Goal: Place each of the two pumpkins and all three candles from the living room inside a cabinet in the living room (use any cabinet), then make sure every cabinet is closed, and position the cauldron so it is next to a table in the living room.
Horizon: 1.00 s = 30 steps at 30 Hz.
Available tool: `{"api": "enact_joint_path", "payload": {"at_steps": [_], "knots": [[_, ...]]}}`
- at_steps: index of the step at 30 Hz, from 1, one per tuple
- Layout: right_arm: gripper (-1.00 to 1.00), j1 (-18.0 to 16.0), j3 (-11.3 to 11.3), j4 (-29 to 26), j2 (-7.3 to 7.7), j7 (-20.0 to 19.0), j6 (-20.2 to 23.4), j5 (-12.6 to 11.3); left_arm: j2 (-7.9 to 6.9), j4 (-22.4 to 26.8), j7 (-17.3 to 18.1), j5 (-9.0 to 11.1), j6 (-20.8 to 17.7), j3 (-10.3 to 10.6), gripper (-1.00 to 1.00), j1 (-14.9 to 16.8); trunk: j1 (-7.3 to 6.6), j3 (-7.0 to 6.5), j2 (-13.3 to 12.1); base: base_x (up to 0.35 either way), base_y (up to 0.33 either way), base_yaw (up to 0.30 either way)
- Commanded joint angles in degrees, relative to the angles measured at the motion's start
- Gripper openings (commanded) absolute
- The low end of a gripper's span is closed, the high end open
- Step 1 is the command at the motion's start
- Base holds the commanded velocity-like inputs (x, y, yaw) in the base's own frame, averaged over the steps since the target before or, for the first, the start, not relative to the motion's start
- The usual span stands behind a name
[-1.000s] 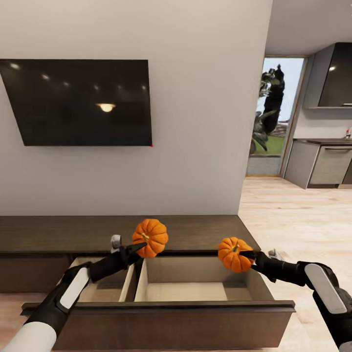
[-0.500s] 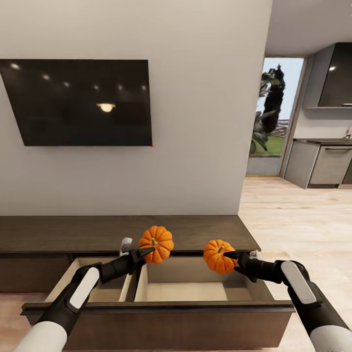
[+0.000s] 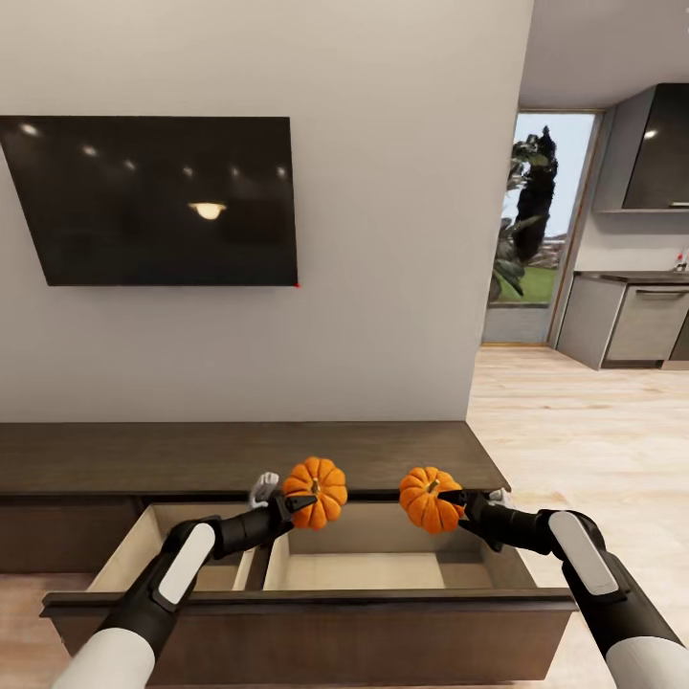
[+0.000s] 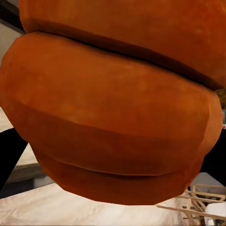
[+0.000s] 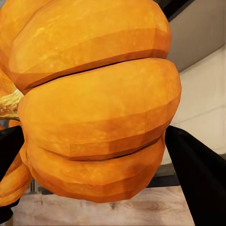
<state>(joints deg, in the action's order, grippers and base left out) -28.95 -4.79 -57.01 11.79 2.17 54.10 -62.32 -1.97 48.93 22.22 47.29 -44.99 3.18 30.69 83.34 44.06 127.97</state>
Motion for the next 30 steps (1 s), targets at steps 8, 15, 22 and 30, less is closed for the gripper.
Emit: {"api": "enact_joint_path", "payload": {"at_steps": [8, 15, 22, 30], "knots": [[-1.00, -0.05, 0.12, -0.02, -0.01, 0.29, 0.04, -0.34, 2.27, 0.76, -4.86, 0.25, 2.00, 0.07, -1.00, 0.08, -0.01, 0.06, 0.03, 0.000, 0.000, 0.000], [-1.00, -0.05, 0.14, -0.03, -0.03, 0.29, 0.04, -0.34, 2.19, 1.61, -5.17, 0.19, 2.10, 0.05, -1.00, 0.05, -0.01, 0.06, 0.03, 0.053, 0.000, 0.000], [-1.00, -0.05, 0.20, -0.03, -0.09, 0.29, 0.04, -0.34, 2.11, 1.95, -5.14, 0.17, 2.10, 0.07, -1.00, 0.04, -0.01, 0.06, 0.03, 0.200, 0.000, 0.000], [-1.00, -0.05, 0.22, -0.03, -0.09, 0.31, 0.04, -0.34, 2.22, 2.30, -5.11, 0.23, 2.10, 0.17, -1.00, 0.03, -0.01, 0.06, 0.03, 0.158, 0.000, 0.000]]}}
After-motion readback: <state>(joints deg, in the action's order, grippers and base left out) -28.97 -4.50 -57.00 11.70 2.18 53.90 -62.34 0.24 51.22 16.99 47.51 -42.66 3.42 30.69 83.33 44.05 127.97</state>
